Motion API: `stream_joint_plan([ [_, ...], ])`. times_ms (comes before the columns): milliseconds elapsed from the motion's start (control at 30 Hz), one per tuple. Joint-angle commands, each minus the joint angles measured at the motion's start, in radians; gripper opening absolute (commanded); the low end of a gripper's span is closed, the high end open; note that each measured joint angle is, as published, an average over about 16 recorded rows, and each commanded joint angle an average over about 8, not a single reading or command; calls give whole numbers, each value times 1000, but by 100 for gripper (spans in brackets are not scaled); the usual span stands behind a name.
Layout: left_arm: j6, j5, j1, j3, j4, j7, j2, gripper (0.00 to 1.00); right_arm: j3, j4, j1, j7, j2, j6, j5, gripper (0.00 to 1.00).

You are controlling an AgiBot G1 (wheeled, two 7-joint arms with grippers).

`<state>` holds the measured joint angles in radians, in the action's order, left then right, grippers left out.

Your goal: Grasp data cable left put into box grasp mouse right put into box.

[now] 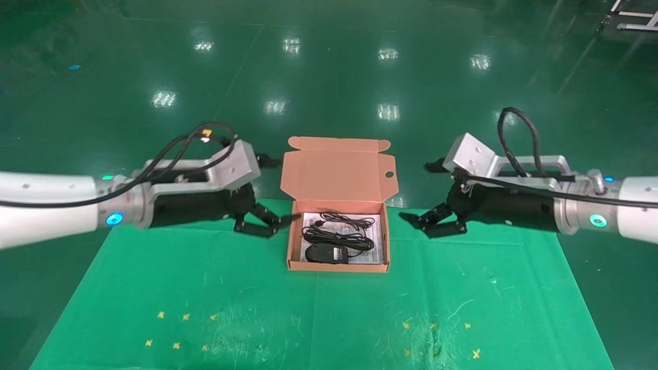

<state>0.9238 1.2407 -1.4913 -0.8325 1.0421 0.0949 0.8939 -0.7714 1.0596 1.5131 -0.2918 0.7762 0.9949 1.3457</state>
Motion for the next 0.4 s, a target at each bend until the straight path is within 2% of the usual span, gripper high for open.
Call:
stream_joint_plan([
  [33, 31, -28, 23, 30, 13, 5, -15, 100, 26, 12, -23, 6, -9, 27, -33, 100],
  [400, 178, -158, 129, 172, 75, 29, -88, 100, 150, 69, -134, 32, -50, 153, -188, 100],
])
